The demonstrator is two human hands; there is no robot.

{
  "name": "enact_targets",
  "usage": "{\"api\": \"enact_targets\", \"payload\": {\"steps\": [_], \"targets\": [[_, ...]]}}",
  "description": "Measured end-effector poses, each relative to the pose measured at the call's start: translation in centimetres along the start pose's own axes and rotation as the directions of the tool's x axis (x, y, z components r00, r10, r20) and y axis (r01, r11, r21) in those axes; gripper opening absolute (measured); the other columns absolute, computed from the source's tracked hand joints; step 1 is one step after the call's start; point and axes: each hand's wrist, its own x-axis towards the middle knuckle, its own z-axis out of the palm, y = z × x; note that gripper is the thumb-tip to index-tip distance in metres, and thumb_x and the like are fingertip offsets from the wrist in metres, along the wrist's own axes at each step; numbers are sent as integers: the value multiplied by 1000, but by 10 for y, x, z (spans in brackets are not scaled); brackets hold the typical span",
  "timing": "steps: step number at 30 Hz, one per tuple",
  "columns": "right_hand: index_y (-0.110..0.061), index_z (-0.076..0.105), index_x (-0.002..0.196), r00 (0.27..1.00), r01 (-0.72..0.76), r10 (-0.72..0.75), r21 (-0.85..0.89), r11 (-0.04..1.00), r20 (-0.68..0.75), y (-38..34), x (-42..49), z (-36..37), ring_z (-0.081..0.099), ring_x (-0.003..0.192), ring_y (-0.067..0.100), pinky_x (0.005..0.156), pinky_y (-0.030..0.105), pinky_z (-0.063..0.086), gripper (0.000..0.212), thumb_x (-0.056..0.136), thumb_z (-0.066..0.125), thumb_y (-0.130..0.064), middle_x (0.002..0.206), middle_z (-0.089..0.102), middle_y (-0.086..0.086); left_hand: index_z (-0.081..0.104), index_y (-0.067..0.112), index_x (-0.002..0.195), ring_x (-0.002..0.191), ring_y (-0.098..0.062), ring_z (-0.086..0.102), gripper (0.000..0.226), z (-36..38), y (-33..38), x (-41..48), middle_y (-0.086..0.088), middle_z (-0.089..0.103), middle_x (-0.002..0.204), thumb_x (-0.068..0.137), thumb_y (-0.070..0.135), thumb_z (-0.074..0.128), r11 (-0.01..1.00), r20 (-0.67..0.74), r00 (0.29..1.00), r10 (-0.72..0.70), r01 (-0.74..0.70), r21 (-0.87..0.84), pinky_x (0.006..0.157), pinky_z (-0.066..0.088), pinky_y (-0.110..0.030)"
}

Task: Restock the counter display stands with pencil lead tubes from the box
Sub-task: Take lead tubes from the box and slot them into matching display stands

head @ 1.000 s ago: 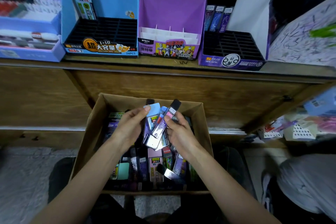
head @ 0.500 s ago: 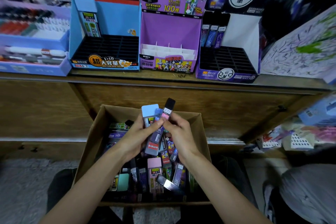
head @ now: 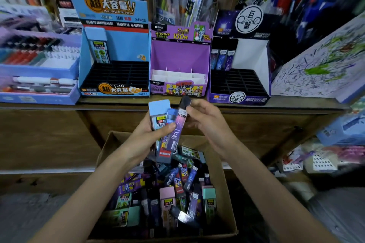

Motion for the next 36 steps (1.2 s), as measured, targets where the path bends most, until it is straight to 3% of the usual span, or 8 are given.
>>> {"api": "enact_targets", "payload": {"steps": [5,8,12,18,22,25,31,36], "targets": [[-11,58,89,997,81,-81,-20,997,-14,-30,16,-19,62,69,12,64,24,51,10,92,51,-3,84,65,4,51,25,115,81,-9,69,48,-6,18,12,8,73,91,70,24,68,997,-33,996,82,-81,14,62,54,-21],[-14,59,91,985,153,-157,-67,986,-71,-52,28,-49,65,74,13,65,22,54,11,92,52,-5,89,66,6,50,20,119,79,-18,71,46,-5,28,19,-3,74,93,75,21,65,993,-26,993,116,-116,24,61,55,-23],[-19,58,89,938,253,-287,-184,950,-195,-80,49,-101,64,72,9,63,21,53,13,92,55,-6,85,64,2,47,20,123,83,-22,71,51,-1,41,32,-6,73,97,76,24,66,988,-9,992,124,-122,89,63,55,-24],[-9,53,105,855,228,-412,-484,845,-316,-93,96,-159,59,68,5,59,15,50,14,92,55,-6,81,54,-2,49,25,119,86,-24,71,46,10,48,50,-5,73,98,76,26,66,985,8,993,121,-121,124,66,56,-28],[-11,54,103,874,215,-416,-567,795,-251,-86,117,-167,55,85,20,81,38,50,13,93,53,-4,81,52,-4,47,18,125,87,-23,71,53,18,50,56,-5,73,99,76,24,65,985,6,993,119,-119,123,66,56,-28],[-8,57,107,882,245,-434,-605,757,-186,-80,124,-167,54,92,19,88,38,49,16,92,53,-2,83,52,-7,49,17,123,87,-22,71,48,22,50,58,-5,73,99,78,23,65,982,2,991,131,-130,140,69,56,-27],[-2,55,112,910,200,-366,-563,802,-197,-75,134,-174,57,78,15,76,29,51,21,92,54,-1,81,55,-5,50,20,120,86,-23,70,42,24,47,60,-6,73,99,80,19,64,985,-14,992,123,-120,125,68,56,-28],[0,60,107,899,140,-348,-579,803,-265,-69,140,-168,57,65,7,61,14,51,17,91,57,-4,76,61,-1,50,19,123,93,-24,69,51,27,49,63,-9,70,106,75,24,66,985,-42,991,123,-117,126,79,56,-37]]}}
